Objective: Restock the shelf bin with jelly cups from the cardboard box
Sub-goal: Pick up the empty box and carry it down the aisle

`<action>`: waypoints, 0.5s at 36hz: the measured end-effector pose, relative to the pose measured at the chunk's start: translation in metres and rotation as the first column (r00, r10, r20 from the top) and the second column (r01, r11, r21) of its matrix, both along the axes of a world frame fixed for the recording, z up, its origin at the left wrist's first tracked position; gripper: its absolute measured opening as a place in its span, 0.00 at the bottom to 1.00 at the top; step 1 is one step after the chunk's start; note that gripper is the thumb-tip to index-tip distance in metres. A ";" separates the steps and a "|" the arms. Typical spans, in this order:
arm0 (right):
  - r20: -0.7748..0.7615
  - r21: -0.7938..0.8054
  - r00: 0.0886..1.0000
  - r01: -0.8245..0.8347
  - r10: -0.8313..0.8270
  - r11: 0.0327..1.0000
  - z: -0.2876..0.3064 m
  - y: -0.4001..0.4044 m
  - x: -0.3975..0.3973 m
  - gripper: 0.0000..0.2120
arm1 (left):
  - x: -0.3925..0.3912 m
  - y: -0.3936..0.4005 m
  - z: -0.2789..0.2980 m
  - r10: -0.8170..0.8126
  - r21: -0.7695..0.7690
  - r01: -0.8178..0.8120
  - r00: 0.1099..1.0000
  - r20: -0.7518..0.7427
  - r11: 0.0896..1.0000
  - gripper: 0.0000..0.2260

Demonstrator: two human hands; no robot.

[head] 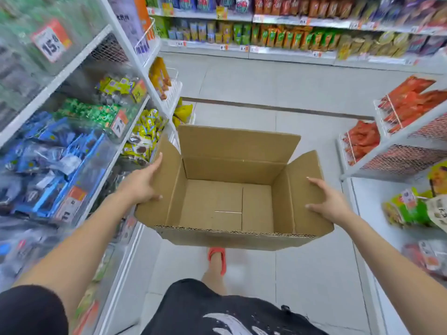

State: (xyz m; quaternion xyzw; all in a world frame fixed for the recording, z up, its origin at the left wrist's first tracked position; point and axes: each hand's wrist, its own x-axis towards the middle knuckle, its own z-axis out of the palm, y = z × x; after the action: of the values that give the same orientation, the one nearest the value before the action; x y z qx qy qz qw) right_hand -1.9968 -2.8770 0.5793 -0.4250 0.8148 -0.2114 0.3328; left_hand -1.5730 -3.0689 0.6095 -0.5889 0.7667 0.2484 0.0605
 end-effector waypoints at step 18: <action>-0.032 0.078 0.996 -0.086 0.088 0.993 -0.009 -0.317 -0.105 0.36 | -0.088 -0.273 -0.021 0.091 0.035 -0.091 0.996 0.013 0.995 0.54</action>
State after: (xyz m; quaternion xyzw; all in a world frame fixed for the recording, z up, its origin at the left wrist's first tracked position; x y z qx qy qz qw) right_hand -2.1020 -3.1942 0.5702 -0.4507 0.8088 -0.1578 0.3432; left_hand -1.6615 -3.3423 0.5883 -0.6236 0.7341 0.2611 0.0639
